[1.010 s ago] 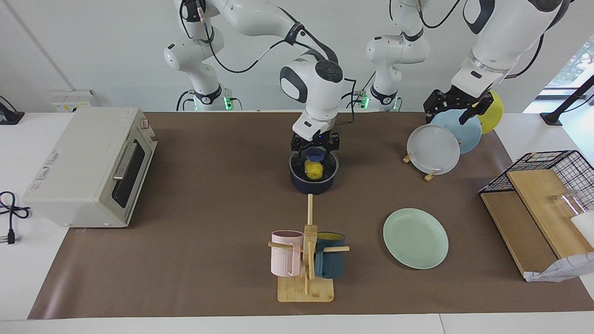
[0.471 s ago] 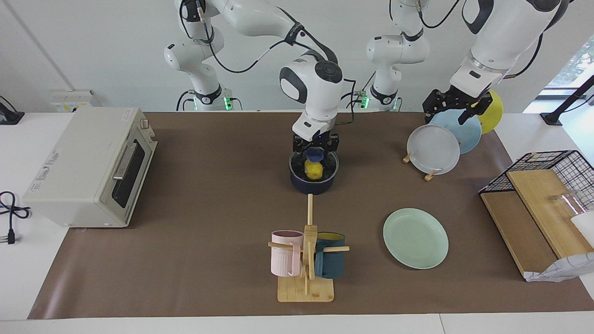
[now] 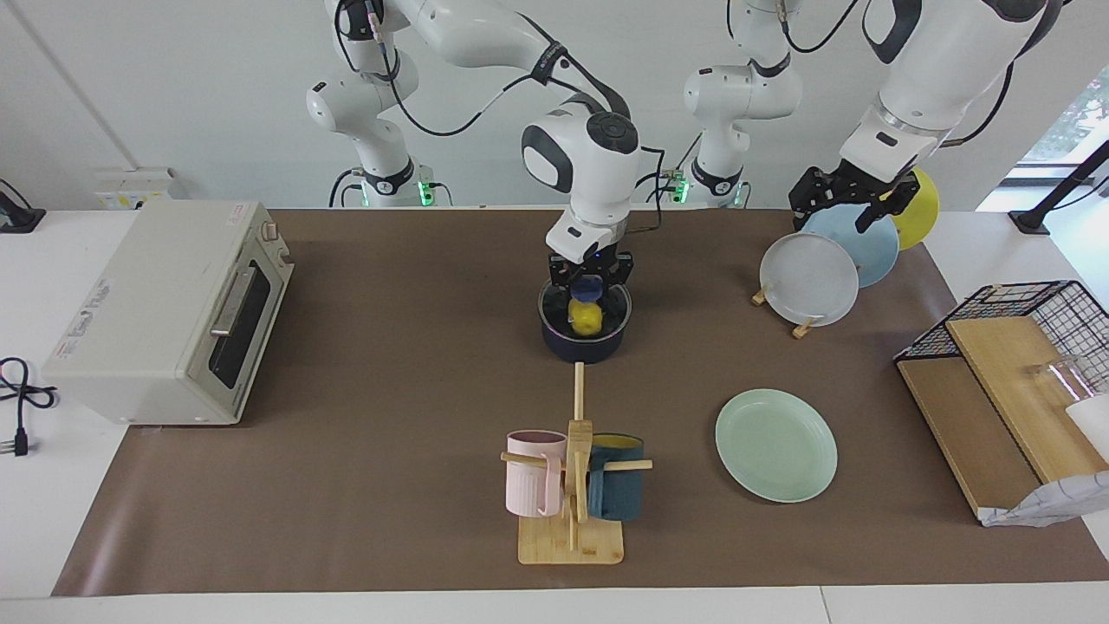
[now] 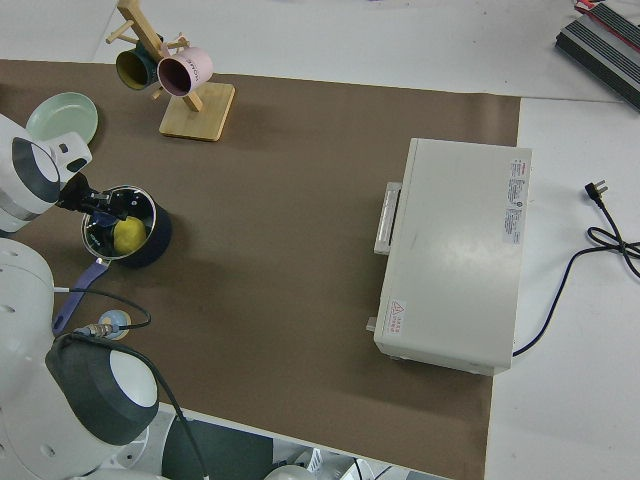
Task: Transfer potato from pot to plate
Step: 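Grasp the lid knob with the right gripper and lift it, then carry the lid toward the toaster while the left gripper reaches the saucepan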
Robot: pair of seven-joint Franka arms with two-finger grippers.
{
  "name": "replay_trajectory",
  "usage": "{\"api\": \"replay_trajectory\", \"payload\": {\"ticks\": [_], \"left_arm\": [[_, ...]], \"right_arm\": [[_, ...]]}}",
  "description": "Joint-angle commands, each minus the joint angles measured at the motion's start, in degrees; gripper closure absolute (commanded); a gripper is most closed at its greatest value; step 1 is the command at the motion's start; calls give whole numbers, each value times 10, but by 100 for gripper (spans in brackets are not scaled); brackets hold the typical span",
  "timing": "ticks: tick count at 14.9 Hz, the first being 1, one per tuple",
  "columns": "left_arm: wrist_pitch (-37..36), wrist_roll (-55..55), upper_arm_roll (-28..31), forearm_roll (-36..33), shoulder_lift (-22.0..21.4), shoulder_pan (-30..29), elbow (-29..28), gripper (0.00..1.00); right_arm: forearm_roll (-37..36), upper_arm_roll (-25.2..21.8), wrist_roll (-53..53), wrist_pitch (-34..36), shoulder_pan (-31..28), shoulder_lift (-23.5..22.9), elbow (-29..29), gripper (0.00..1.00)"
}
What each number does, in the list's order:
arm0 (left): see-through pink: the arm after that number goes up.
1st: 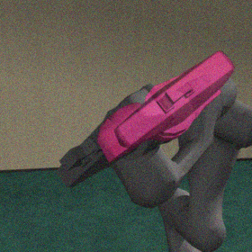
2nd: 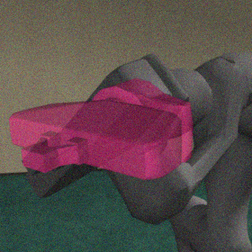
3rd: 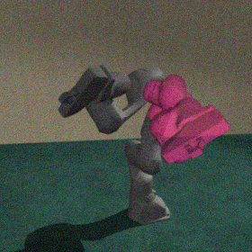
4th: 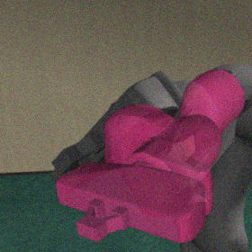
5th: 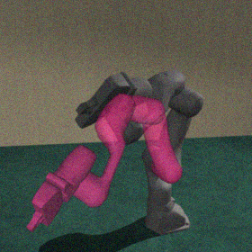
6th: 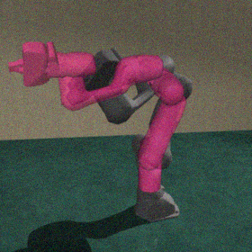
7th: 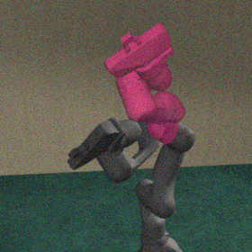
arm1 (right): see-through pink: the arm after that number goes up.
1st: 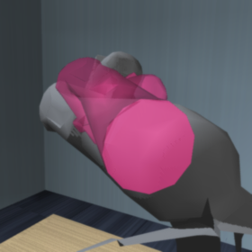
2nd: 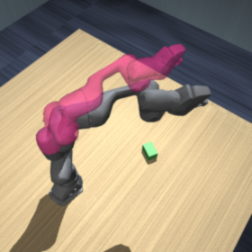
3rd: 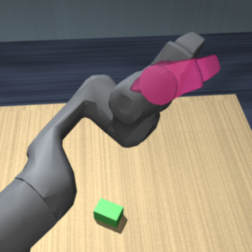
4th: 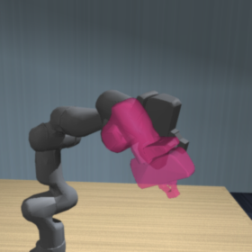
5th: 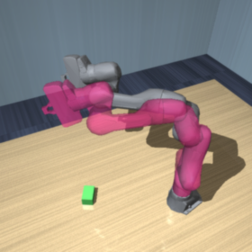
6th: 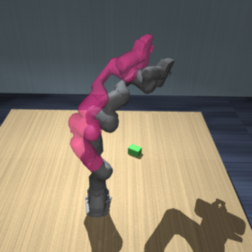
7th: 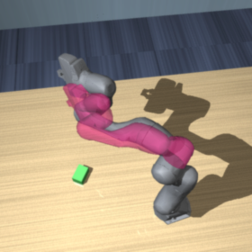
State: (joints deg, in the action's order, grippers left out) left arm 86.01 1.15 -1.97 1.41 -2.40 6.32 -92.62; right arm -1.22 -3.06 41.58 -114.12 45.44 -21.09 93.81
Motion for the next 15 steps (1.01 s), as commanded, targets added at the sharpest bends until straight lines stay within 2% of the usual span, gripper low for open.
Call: {"api": "replay_trajectory", "payload": {"ticks": [1, 5, 7, 10, 15], "left_arm": [[5, 6, -2, 6, -8, -1, -10, 0], [7, 7, -2, 7, -8, 0, -10, 0], [15, 10, -2, 8, -8, 6, -12, 0], [26, 35, -2, 8, -10, 23, -18, 0], [90, 153, -2, 8, -37, 101, -90, 0]], "right_arm": [[3, 1, 11, -6, -4, 14, 0, 59], [-1, 1, 2, 20, -19, 15, -34, 59], [-4, -5, -38, 28, -33, 18, -35, 59], [3, -4, -132, 53, -105, 41, -36, 59], [4, -5, -328, 80, -238, 61, -5, 59]]}}
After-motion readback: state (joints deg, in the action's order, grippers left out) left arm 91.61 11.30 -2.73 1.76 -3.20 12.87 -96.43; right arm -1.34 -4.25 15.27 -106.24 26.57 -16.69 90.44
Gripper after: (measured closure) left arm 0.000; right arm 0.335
